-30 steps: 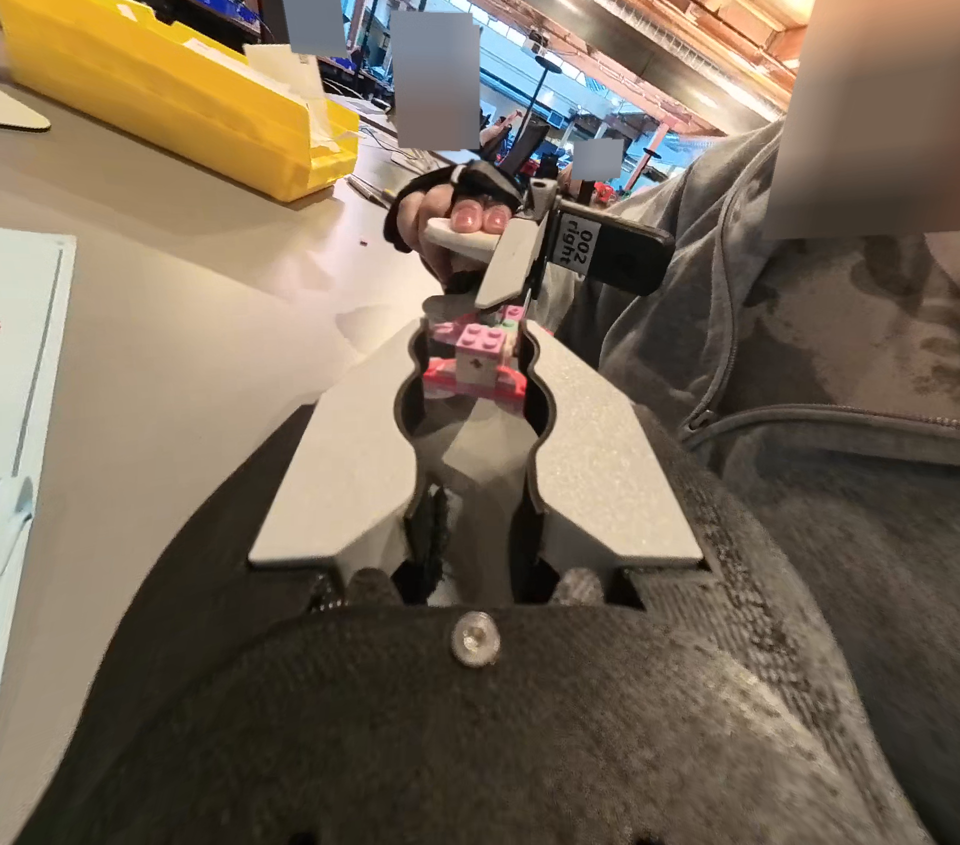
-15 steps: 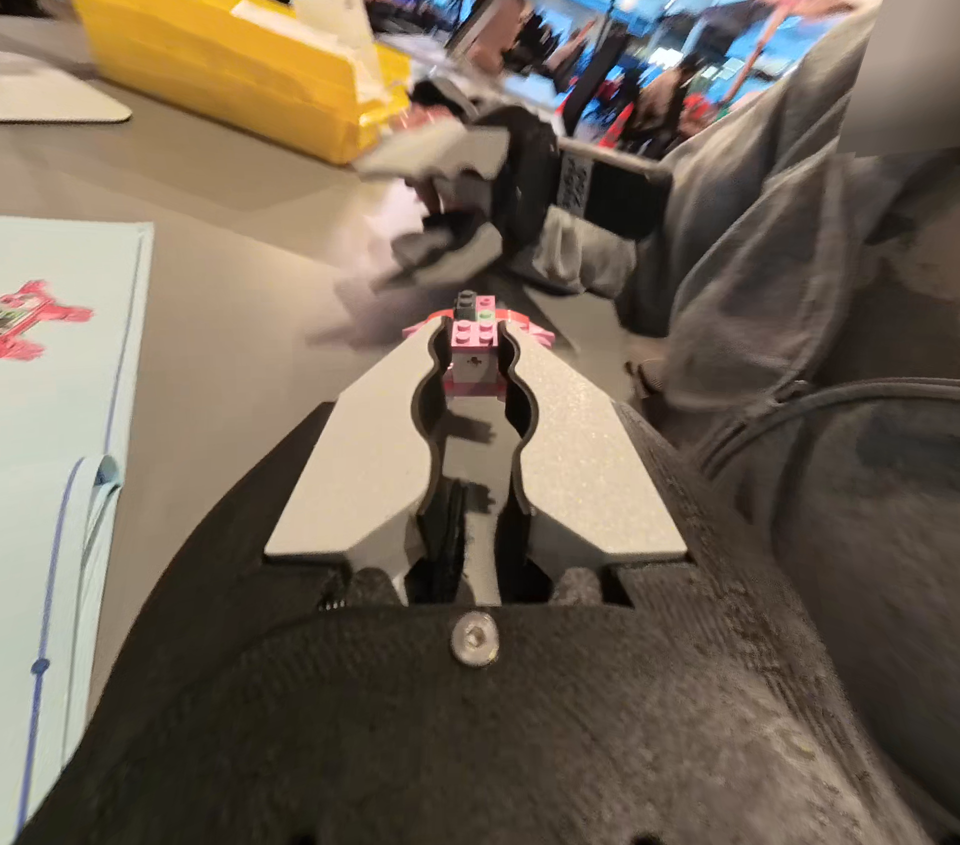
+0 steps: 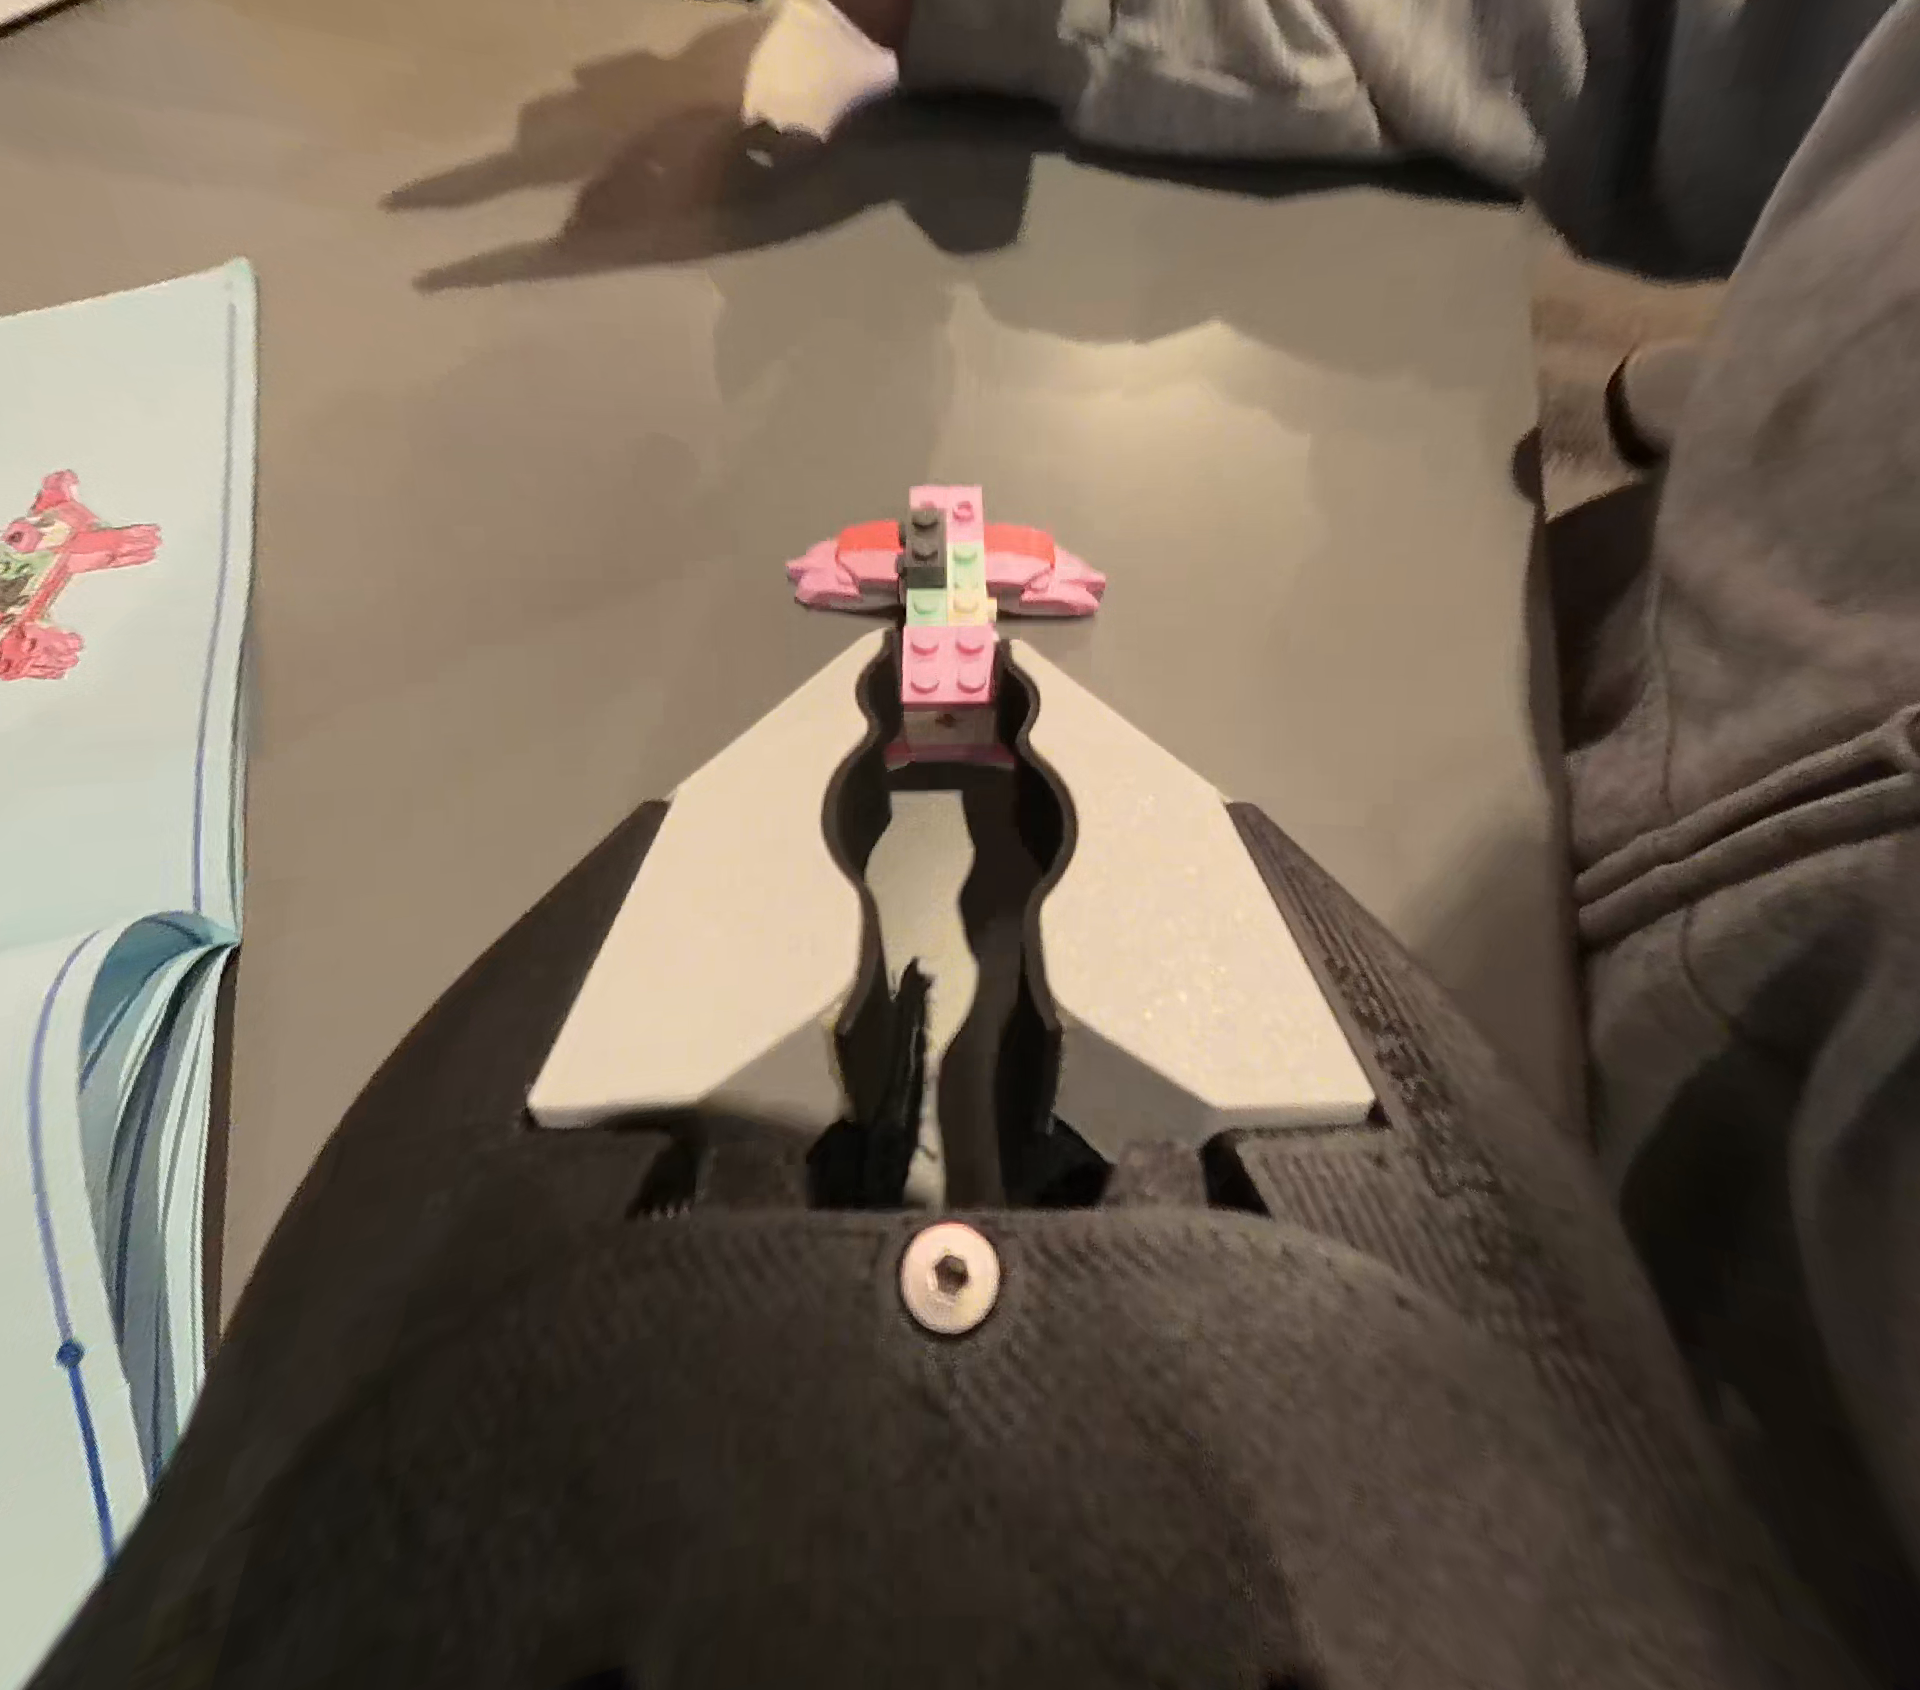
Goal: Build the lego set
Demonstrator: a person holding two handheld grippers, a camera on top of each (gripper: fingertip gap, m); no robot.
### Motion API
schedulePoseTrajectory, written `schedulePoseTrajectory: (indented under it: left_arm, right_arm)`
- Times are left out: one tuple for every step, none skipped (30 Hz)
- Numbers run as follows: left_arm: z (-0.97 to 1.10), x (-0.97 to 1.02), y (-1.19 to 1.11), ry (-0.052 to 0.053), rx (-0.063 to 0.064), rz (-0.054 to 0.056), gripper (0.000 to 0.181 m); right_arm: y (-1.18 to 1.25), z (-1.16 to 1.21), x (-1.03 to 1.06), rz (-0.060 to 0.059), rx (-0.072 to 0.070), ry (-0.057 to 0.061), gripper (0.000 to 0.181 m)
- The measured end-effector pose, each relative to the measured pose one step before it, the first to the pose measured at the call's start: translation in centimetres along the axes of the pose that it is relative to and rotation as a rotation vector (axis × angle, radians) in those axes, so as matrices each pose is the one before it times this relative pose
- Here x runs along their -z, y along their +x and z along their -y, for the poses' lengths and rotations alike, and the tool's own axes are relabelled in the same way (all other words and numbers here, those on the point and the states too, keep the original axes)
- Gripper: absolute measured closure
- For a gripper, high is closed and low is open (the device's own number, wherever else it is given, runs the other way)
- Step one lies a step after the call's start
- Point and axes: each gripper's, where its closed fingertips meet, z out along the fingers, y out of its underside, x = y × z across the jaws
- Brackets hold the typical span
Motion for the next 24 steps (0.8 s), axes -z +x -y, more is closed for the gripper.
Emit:
schedulePoseTrajectory:
  left_arm:
    - [-0.341,-0.056,0.005,-0.0209,-0.0077,0.0081,0.164]
    - [-0.231,-0.055,-0.066,-0.0133,-0.0043,0.0105,0.157]
    - [-0.033,0.002,-0.095,-0.0035,-0.0013,0.0072,0.150]
    - [0.110,0.120,-0.113,0.0102,0.0026,0.0081,0.145]
    - [0.354,0.275,-0.191,0.0297,0.0093,0.0118,0.138]
    - [0.586,0.495,-0.005,0.0479,0.0121,0.0032,0.132]
    - [0.762,0.698,0.244,0.0598,0.0121,-0.0078,0.131]
    - [0.879,0.919,0.369,0.0640,0.0107,-0.0089,0.131]
    - [0.994,1.105,0.429,0.0698,0.0013,-0.0029,0.131]
    - [1.050,1.290,0.379,0.0691,-0.0038,0.0090,0.131]
    - [1.009,1.521,0.307,0.0586,-0.0036,0.0166,0.131]
    - [1.007,1.653,0.156,0.0470,-0.0047,0.0257,0.131]
    - [1.001,1.726,-0.057,0.0357,-0.0055,0.0389,0.132]
    - [0.994,1.718,-0.354,0.0252,-0.0072,0.0465,0.132]
    - [0.914,1.911,-0.644,0.0139,-0.0049,0.0591,0.132]
    - [0.797,1.666,-0.998,0.0017,-0.0018,0.0695,0.132]
    - [0.655,1.900,-1.413,-0.0099,0.0004,0.0821,0.132]
    - [0.523,1.621,-1.588,-0.0157,-0.0033,0.0904,0.132]
    - [0.517,1.712,-1.946,-0.0130,-0.0044,0.1024,0.131]
    - [0.551,1.679,-2.256,-0.0049,-0.0006,0.1167,0.131]
    - [0.568,1.643,-2.444,0.0077,0.0087,0.1201,0.132]
    - [0.562,1.430,-2.495,0.0167,0.0241,0.1146,0.133]
    - [0.509,1.186,-2.418,0.0226,0.0406,0.1059,0.134]
    - [0.461,0.960,-2.094,0.0273,0.0474,0.0825,0.135]
  right_arm:
    - [0.176,-0.176,0.004,-0.0052,-0.0083,-0.0055,0.138]
    - [0.191,-0.168,0.005,-0.0056,-0.0095,-0.0051,0.138]
    - [0.198,-0.155,0.020,-0.0069,-0.0099,-0.0041,0.138]
    - [0.187,-0.124,0.037,-0.0054,-0.0123,-0.0019,0.138]
    - [0.163,-0.070,0.060,-0.0034,-0.0161,0.0009,0.138]
    - [0.129,-0.045,0.071,-0.0011,-0.0190,0.0029,0.139]
    - [0.069,-0.042,0.067,0.0029,-0.0210,0.0031,0.141]
    - [0.027,-0.036,0.065,0.0050,-0.0213,0.0027,0.143]
    - [0.047,-0.064,0.045,0.0024,-0.0194,0.0010,0.144]
    - [0.093,-0.088,0.013,-0.0021,-0.0143,-0.0009,0.144]
    - [0.158,-0.061,0.006,-0.0066,-0.0070,-0.0004,0.145]
    - [0.169,-0.006,0.008,-0.0089,-0.0023,0.0019,0.146]
    - [0.171,0.008,0.020,-0.0081,-0.0015,0.0029,0.147]
    - [0.138,-0.013,0.011,-0.0066,-0.0024,0.0013,0.149]
    - [0.142,-0.068,0.003,-0.0060,-0.0029,-0.0015,0.151]
    - [0.137,-0.089,-0.006,-0.0061,-0.0029,-0.0030,0.152]
    - [0.145,-0.081,0.008,-0.0063,-0.0031,-0.0025,0.153]
    - [0.149,-0.071,-0.001,-0.0072,-0.0027,-0.0022,0.154]
    - [0.181,-0.090,0.005,-0.0091,-0.0003,-0.0039,0.156]
    - [0.174,-0.147,0.011,-0.0097,0.0035,-0.0070,0.158]
    - [0.089,-0.148,0.005,-0.0055,0.0055,-0.0069,0.160]
    - [0.028,-0.076,0.003,-0.0017,0.0042,-0.0036,0.162]
    - [0.009,-0.009,0.017,-0.0019,0.0023,-0.0005,0.163]
    - [-0.007,0.005,0.008,-0.0015,0.0023,0.0001,0.164]
